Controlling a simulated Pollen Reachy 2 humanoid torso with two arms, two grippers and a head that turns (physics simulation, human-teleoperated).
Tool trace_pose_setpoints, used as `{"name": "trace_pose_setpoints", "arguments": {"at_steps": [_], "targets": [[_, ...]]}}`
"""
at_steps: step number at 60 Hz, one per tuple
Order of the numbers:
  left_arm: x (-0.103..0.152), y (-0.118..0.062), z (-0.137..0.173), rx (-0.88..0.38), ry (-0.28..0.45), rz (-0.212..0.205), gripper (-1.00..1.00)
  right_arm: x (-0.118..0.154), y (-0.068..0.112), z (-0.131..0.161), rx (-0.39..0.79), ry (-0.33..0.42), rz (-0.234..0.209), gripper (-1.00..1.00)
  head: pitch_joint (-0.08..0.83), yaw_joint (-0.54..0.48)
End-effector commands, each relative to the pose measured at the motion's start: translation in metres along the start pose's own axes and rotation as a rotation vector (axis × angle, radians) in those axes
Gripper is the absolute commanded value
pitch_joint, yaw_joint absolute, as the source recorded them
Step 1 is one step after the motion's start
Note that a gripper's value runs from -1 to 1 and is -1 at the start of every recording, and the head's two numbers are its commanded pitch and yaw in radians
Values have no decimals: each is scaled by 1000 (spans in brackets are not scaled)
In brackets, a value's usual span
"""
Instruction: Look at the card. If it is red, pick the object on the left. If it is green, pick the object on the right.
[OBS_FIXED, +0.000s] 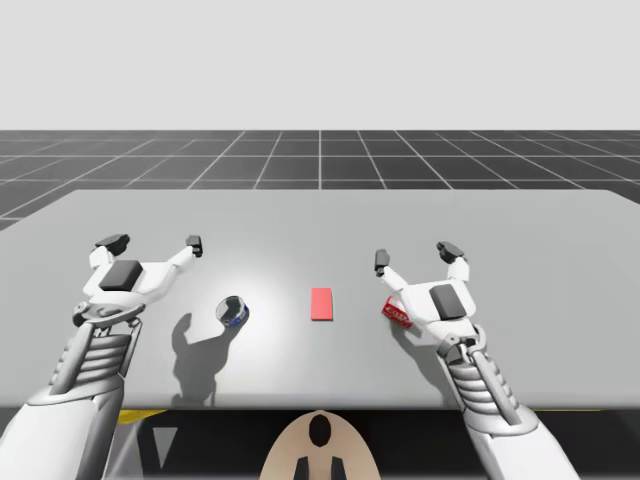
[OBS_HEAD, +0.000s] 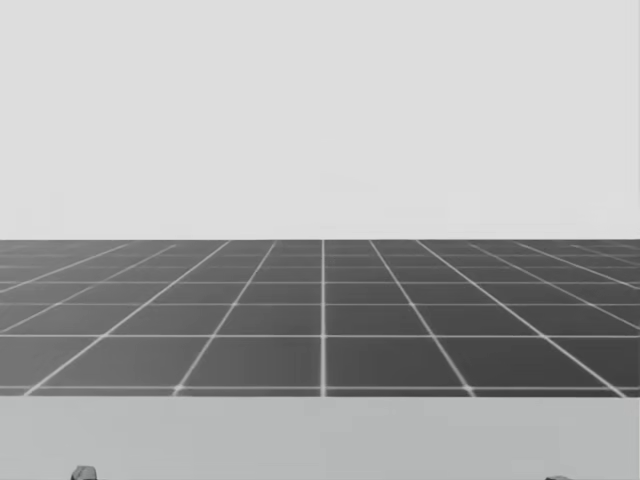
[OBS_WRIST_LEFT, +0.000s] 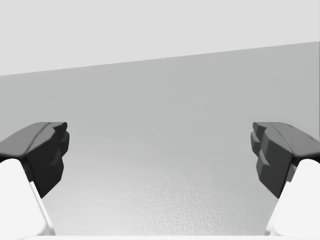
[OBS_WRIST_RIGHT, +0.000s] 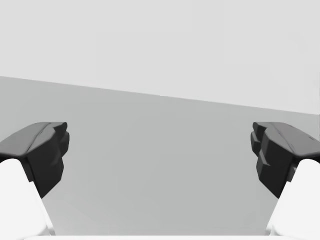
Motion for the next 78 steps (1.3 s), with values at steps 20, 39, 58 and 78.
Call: {"name": "trace_pose_setpoints", "arguments": {"at_steps": [20,39,58,78], "targets": [[-1,-1,0,-2,4,-2,-1000,0,8,0,12,18,-38,-1000,217,-3],[-4,-3,-1,-15,13,-17,-1000,-3,8,0,13,27,-25,-1000,498,4],[-3,-4,-1,-22,13,-12,-1000,0,8,0,9,18,-34,-1000,691,6],[-3,-5,-1,-24,16,-14,-1000,2,8,1,13,16,-38,-1000,717,8]]}}
